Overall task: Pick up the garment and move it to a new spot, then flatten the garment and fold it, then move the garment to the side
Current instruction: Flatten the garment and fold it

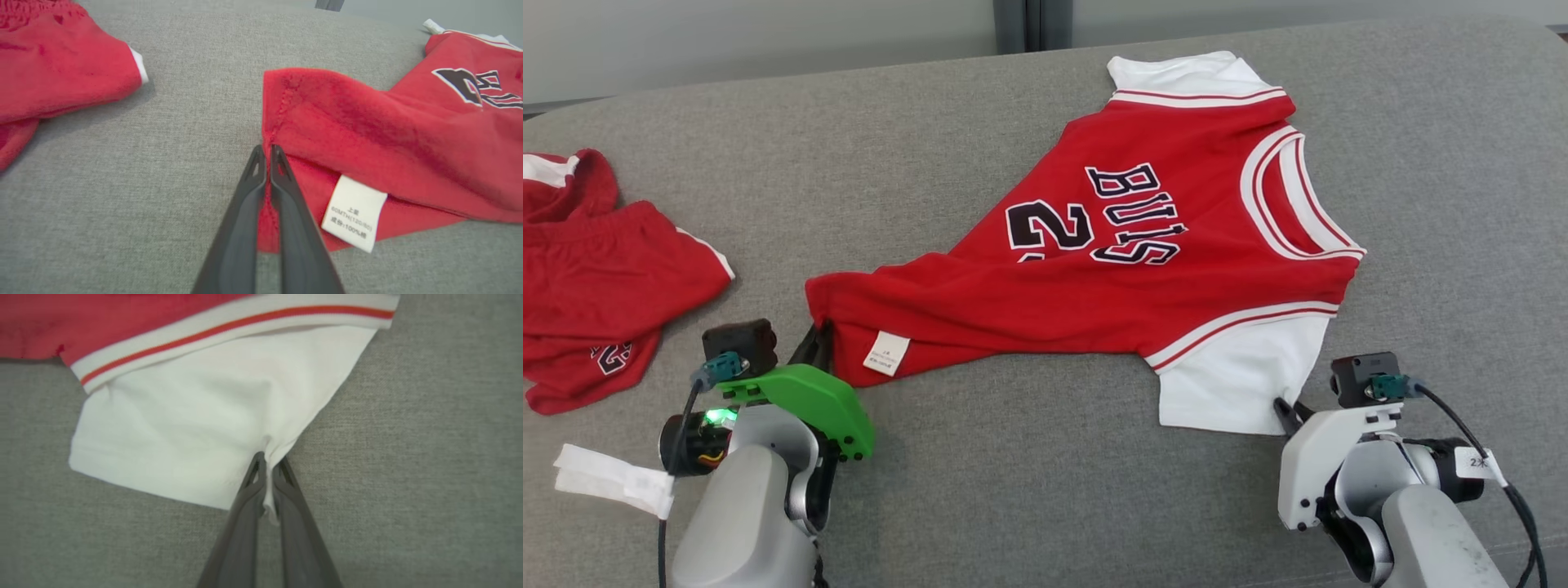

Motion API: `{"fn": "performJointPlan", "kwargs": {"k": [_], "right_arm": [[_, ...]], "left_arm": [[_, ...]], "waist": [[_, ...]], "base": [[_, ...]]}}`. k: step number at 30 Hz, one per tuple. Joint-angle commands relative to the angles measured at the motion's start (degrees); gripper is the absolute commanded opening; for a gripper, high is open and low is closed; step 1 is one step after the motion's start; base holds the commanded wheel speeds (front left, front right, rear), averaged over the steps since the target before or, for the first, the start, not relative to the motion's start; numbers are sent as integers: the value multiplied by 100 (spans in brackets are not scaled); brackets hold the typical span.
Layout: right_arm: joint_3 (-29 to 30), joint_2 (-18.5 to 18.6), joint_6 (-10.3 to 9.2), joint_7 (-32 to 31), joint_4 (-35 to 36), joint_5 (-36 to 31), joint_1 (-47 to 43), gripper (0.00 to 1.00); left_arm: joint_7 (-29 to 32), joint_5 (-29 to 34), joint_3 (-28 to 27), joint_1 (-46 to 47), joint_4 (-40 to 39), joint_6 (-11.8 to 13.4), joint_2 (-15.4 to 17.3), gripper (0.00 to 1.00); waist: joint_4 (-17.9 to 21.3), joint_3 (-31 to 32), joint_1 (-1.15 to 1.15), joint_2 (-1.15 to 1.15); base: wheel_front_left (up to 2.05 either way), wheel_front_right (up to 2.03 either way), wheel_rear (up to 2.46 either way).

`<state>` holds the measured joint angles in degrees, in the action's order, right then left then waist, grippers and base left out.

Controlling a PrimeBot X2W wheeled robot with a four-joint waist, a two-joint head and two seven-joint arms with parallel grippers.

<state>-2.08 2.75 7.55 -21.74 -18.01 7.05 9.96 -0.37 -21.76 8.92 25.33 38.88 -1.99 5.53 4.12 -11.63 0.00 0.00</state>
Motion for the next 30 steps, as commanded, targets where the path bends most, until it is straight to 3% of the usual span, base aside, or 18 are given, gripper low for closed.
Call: {"fn": "performJointPlan", "kwargs": {"k": [1, 6, 16, 24, 30], "right_arm": [[109, 29, -12, 93, 129, 51, -54, 0], [460, 21, -11, 440, 1037, 203, -112, 0], [744, 26, -11, 633, 2755, 474, 47, 0], [859, 290, -11, 911, 3343, 607, 616, 0], [948, 612, -10, 967, 3706, 821, 1552, 0]], "left_arm": [[-107, -64, -38, 1, -135, -12, -13, 0], [-325, -358, -27, -217, -913, -106, -150, 0], [73, -1551, 374, -394, -2818, -280, -254, 0], [562, -2396, 457, -25, -3799, -296, -257, 0], [1180, -2753, 435, 615, -4533, -273, -91, 0]], "waist": [[-15, 26, 0, 0], [-53, 131, 0, 0], [24, 341, 0, 0], [194, 357, 0, 0], [316, -67, 0, 0]], "base": [[0, 0, 0], [0, 0, 0], [0, 0, 0], [0, 0, 0], [0, 0, 0]]}}
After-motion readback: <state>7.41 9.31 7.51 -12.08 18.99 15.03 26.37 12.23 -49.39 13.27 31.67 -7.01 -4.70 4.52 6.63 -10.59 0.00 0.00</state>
